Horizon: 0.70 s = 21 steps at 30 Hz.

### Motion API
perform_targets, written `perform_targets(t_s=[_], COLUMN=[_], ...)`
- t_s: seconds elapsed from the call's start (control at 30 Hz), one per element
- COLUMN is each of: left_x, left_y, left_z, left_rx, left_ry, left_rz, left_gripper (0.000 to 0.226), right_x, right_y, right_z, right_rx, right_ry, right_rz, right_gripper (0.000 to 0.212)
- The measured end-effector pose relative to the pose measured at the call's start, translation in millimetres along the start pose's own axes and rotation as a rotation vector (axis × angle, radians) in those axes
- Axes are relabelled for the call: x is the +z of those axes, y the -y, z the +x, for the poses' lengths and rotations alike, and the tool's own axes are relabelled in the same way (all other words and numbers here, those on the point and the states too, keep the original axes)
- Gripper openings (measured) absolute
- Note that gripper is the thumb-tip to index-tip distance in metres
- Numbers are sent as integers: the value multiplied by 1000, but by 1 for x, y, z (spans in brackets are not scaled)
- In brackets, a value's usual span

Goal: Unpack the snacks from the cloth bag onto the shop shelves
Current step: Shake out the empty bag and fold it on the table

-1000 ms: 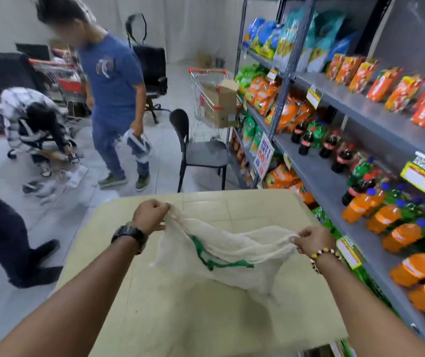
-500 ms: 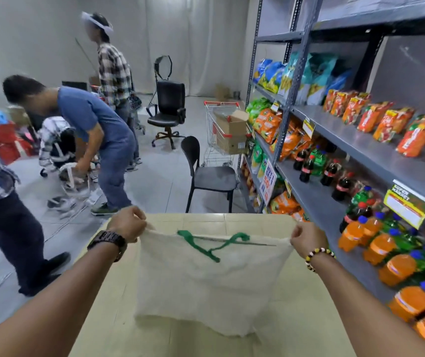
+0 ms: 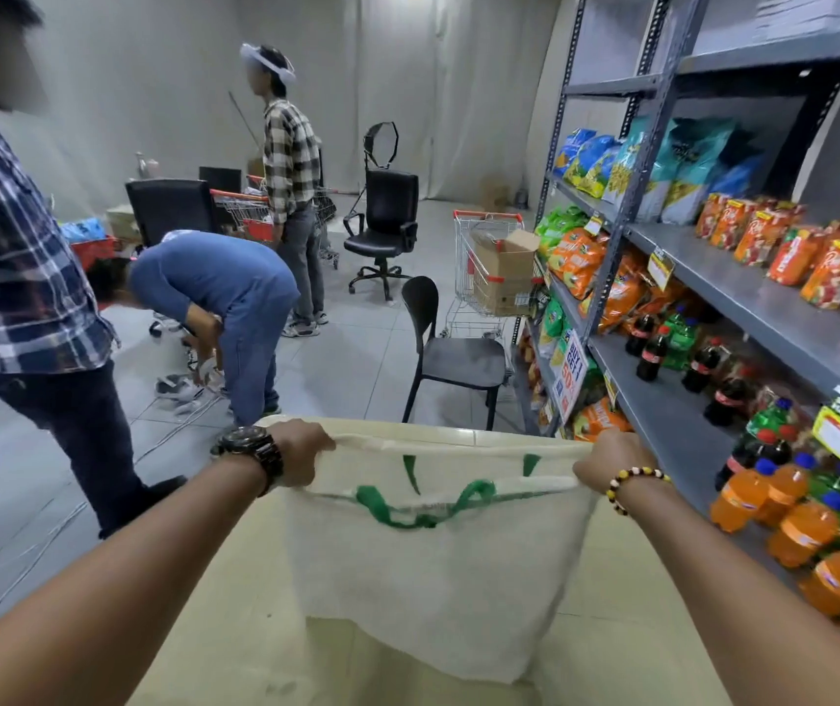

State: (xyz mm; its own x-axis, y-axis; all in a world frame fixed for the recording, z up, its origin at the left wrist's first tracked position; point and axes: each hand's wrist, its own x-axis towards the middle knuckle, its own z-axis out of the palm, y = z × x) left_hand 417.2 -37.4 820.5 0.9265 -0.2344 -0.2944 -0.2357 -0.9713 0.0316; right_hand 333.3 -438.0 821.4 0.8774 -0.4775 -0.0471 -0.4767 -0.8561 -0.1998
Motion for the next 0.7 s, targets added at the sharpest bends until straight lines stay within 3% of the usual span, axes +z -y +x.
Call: perform_targets(t_s=[0.1,0.23,0.43,0.7], left_x=[-6,-19,-47,-122], left_y=[8,9,17,8], left_z=[4,11,45,91], left_rx=[-66,-157,11,106], left_ry=[-159,-270,-222,-433], left_rz=[-85,-5,70,50], left_gripper=[19,15,53,95], right_x=[4,9,-17,-84], right_y=[3,15,43,86], right_z=[7,18,50,95], right_rx=[-20,-79,-138,-162], right_ry=[-49,-35,-84,-333], right_rz=[-67,-209,-219,-137], right_gripper=[26,10,37,35])
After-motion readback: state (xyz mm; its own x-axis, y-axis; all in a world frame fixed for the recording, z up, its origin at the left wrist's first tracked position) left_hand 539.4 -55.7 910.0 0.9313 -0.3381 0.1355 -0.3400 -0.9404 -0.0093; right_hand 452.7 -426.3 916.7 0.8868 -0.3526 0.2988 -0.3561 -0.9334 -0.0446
